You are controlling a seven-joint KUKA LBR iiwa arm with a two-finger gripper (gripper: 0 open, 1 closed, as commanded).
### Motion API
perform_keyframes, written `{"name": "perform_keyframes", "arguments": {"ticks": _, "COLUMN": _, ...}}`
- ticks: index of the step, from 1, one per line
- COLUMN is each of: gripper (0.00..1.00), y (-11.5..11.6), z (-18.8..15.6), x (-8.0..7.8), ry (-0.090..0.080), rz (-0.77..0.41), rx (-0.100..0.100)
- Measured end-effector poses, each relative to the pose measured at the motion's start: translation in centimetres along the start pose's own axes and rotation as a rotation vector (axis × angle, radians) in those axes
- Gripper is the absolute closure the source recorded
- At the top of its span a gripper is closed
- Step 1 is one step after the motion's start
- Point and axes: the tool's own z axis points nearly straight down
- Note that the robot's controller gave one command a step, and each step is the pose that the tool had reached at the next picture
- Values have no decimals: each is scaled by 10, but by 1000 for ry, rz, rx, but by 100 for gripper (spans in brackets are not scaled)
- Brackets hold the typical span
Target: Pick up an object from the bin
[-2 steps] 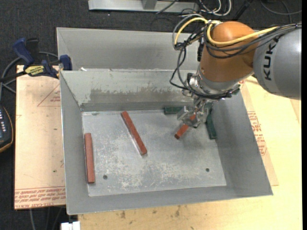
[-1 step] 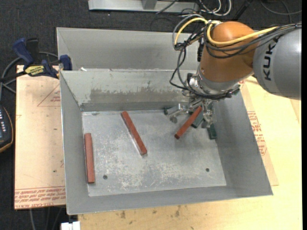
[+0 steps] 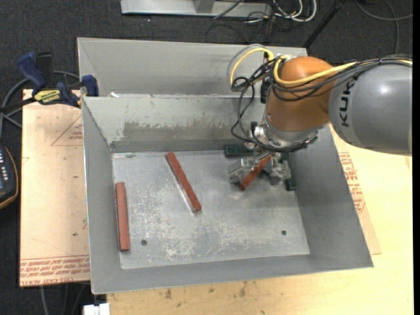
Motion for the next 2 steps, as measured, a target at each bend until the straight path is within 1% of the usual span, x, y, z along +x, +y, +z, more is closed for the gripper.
{"name": "perform_keyframes", "arguments": {"ticks": 1, "gripper": 100, "y": -2, "z": -5, "x": 0, "ry": 0, "rz": 1, "rx": 6}}
{"name": "perform_keyframes", "arguments": {"ticks": 2, "gripper": 100, "y": 20, "z": -145, "x": 24, "ry": 1, "rz": 32, "rx": 15}}
